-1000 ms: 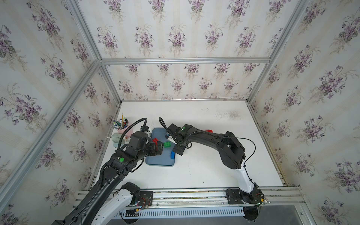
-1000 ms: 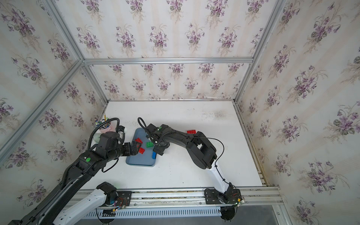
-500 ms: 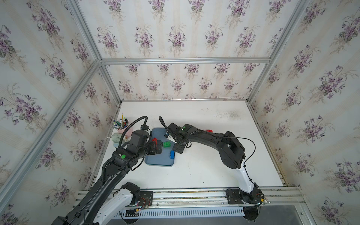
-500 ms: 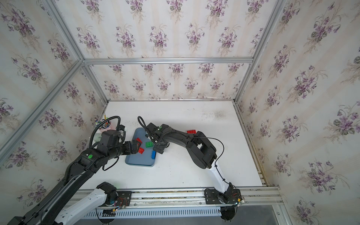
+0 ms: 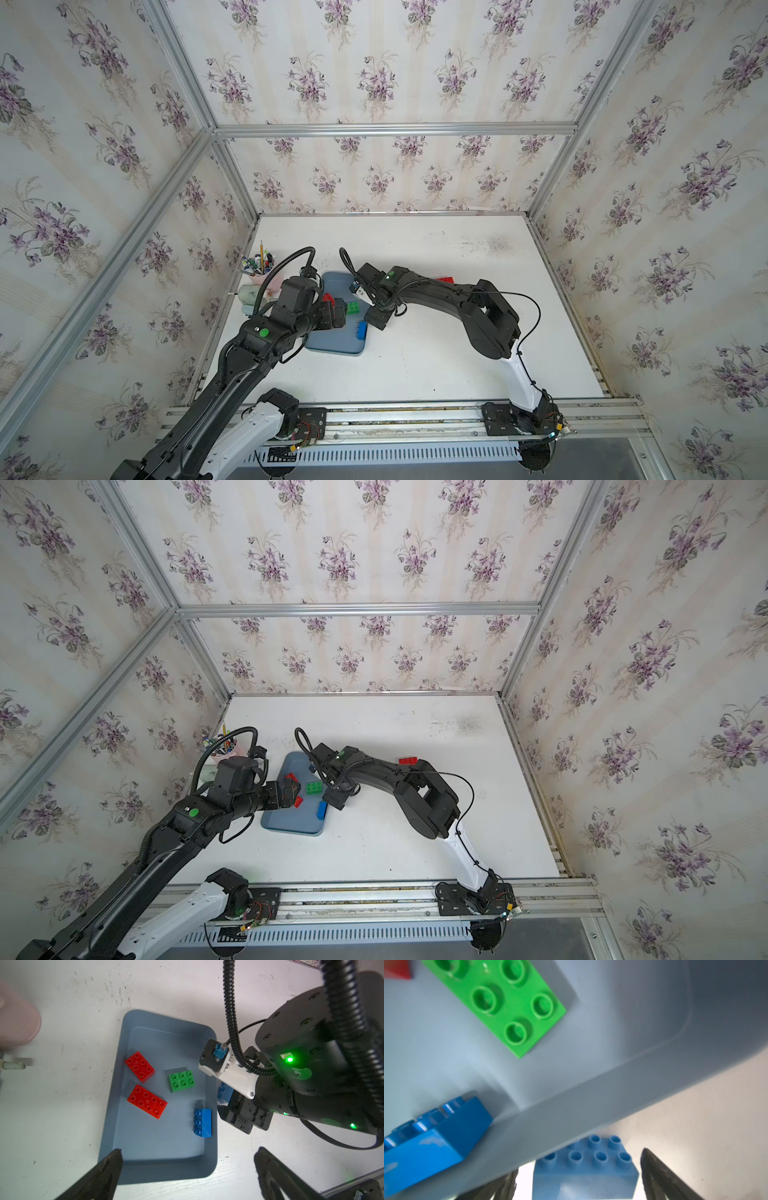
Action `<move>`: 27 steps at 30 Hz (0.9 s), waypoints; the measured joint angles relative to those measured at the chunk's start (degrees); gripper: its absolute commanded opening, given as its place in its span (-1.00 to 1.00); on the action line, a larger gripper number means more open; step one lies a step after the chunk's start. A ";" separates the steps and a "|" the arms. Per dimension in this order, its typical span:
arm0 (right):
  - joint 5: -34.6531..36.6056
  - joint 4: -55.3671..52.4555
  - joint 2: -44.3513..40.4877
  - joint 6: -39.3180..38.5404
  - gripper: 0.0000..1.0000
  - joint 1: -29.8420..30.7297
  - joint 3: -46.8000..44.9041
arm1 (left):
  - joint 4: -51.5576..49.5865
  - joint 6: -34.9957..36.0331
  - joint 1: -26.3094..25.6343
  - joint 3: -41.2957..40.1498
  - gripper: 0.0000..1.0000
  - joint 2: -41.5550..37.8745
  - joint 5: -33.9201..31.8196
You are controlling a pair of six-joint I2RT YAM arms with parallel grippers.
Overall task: Assemble a rectangle with lego
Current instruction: Adjust the lego brick at the center of the board.
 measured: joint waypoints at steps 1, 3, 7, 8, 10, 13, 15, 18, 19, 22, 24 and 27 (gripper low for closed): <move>0.09 0.24 0.00 0.83 0.68 -0.02 0.00 | -0.02 0.00 0.00 0.00 1.00 0.02 0.00; 0.31 0.79 0.00 1.49 0.59 -0.07 0.00 | -0.04 0.00 -0.02 0.00 1.00 0.04 0.00; 0.59 1.46 0.00 3.65 0.45 -0.31 -0.09 | -0.20 0.00 0.00 0.00 1.00 0.07 -0.09; 0.66 1.55 -0.04 3.65 0.41 -0.42 -0.24 | -0.20 0.00 0.02 0.00 1.00 0.09 -0.13; 0.70 1.68 -0.17 4.31 0.36 -0.59 -0.63 | -0.20 0.00 0.04 0.00 1.00 0.20 -0.22; 0.72 2.27 -0.68 5.27 0.30 -0.68 -1.46 | -0.22 0.00 0.15 0.00 1.00 0.48 -0.24; 0.92 2.56 -1.29 5.70 0.26 -0.72 -2.21 | -0.22 0.00 0.31 0.00 1.00 0.66 -0.24; 1.73 3.58 -2.84 6.67 0.24 -0.87 -3.56 | -0.39 -0.02 0.37 0.17 1.00 1.01 -0.28; 2.40 4.28 -3.63 7.06 0.24 -0.92 -4.20 | -0.42 -0.02 0.37 0.33 1.00 1.11 -0.33; 5.35 7.85 -7.48 9.03 0.21 -1.05 -7.87 | -0.50 -0.02 0.42 0.96 1.00 1.51 -0.48; 8.17 11.56 -10.73 11.32 0.19 -1.14 -12.00 | -0.72 -0.04 0.44 1.44 1.00 1.66 -0.57; 12.50 19.93 -16.61 15.96 0.17 -1.11 -21.46 | -0.74 -0.26 0.44 1.79 1.00 2.10 -0.68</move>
